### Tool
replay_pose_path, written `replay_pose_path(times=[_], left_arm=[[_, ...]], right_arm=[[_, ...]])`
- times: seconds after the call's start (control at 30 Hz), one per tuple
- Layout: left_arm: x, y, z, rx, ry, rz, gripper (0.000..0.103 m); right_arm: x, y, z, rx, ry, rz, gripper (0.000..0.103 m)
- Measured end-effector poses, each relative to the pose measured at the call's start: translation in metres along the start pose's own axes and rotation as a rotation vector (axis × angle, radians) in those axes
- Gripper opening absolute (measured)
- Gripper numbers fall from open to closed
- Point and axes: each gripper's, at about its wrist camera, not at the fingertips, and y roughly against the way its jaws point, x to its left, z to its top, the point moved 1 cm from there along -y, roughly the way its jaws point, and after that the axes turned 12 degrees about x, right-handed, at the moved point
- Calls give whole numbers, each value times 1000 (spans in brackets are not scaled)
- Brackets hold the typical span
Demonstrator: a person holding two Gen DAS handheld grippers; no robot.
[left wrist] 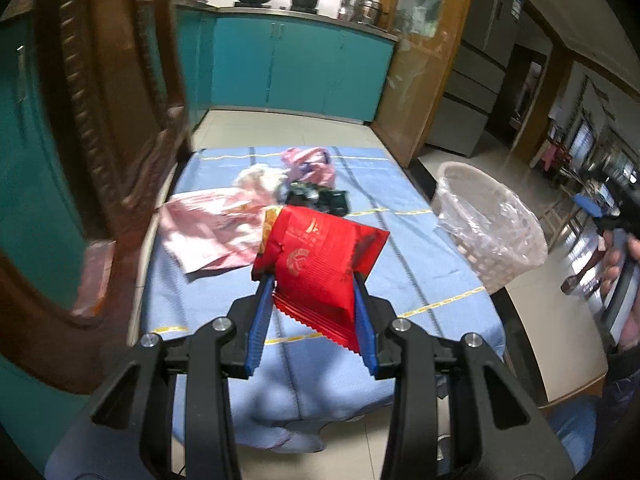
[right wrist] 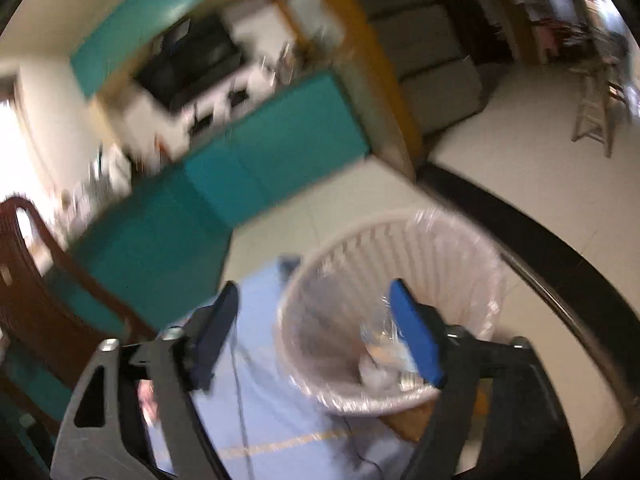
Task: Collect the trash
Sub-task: 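Drop the clear bag into the wastebasket with the right tool while the left tool drops the packet, then bring both tools back over the table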
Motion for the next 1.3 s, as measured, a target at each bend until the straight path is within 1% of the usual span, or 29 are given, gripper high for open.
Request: replay_pose_path(times=[0.07, 0.13, 0.17, 0.23, 0.27, 0.33, 0.37, 0.4, 0.43, 0.47, 0.5, 0.57, 0.63, 0.67, 0.73, 0.77, 0.87, 0.93, 1.0, 1.07, 1.13, 1.2, 1.27, 1.3], left_arm=[[-20, -7, 9, 17, -28, -25, 39], [-49, -13, 22, 23, -71, -46, 39], [-76, -17, 36, 20, -105, -82, 39], [-115, -20, 56, 0, -151, -121, 39], [-145, -23, 71, -15, -194, -143, 40], [-190, -34, 95, -11, -239, -194, 44], [-215, -46, 109, 3, -253, -209, 51], [-230, -56, 117, 13, -259, -210, 70], [-244, -68, 124, 23, -258, -187, 79], [-248, -74, 126, 28, -251, -155, 83], [-249, -77, 126, 36, -243, -131, 83], [-241, -74, 118, 42, -244, -131, 83], [-219, -60, 104, 11, -251, -76, 84], [-207, -55, 98, 0, -249, -52, 87], [-178, -42, 83, -20, -228, -2, 90], [-156, -33, 73, -26, -201, 24, 92], [-98, -16, 46, -13, -117, 69, 94], [-70, -7, 27, -2, -74, 86, 95], [-44, 1, 6, -10, -44, 133, 96], [-26, 11, -10, -38, -23, 185, 96], [-11, 15, -18, -55, 0, 222, 96], [3, 20, -23, -69, 24, 245, 96], [9, 25, -23, -82, 28, 251, 96], [10, 27, -23, -89, 25, 254, 96]], right_arm=[[-7, 15, 2, -72, -46, 6, 84], [-16, 24, 3, -113, -83, 6, 84], [-20, 26, 3, -128, -100, 4, 84], [-29, 29, 5, -147, -137, 1, 84], [-32, 31, 4, -153, -151, 0, 84], [-41, 34, 5, -175, -183, 0, 84], [-42, 35, 5, -182, -191, 3, 84], [-45, 38, 5, -190, -198, 6, 84], [-44, 39, 6, -191, -197, 7, 84], [-44, 39, 4, -190, -194, 10, 84], [-45, 38, 4, -179, -190, 22, 84], [-43, 33, 4, -146, -177, 48, 84], [-36, 29, 3, -120, -148, 64, 84], [-31, 28, 2, -104, -128, 73, 84], [-8, 17, -4, -36, -48, 84, 84], [0, 13, -8, -14, -22, 89, 84], [44, -5, -31, 119, 132, 112, 84], [80, -16, -57, 212, 261, 132, 84], [106, -24, -81, 277, 357, 142, 84], [132, -29, -106, 330, 443, 155, 84], [148, -33, -127, 372, 522, 163, 83], [163, -34, -144, 396, 610, 156, 83], [170, -34, -155, 385, 649, 140, 83], [172, -36, -155, 384, 655, 137, 83]])
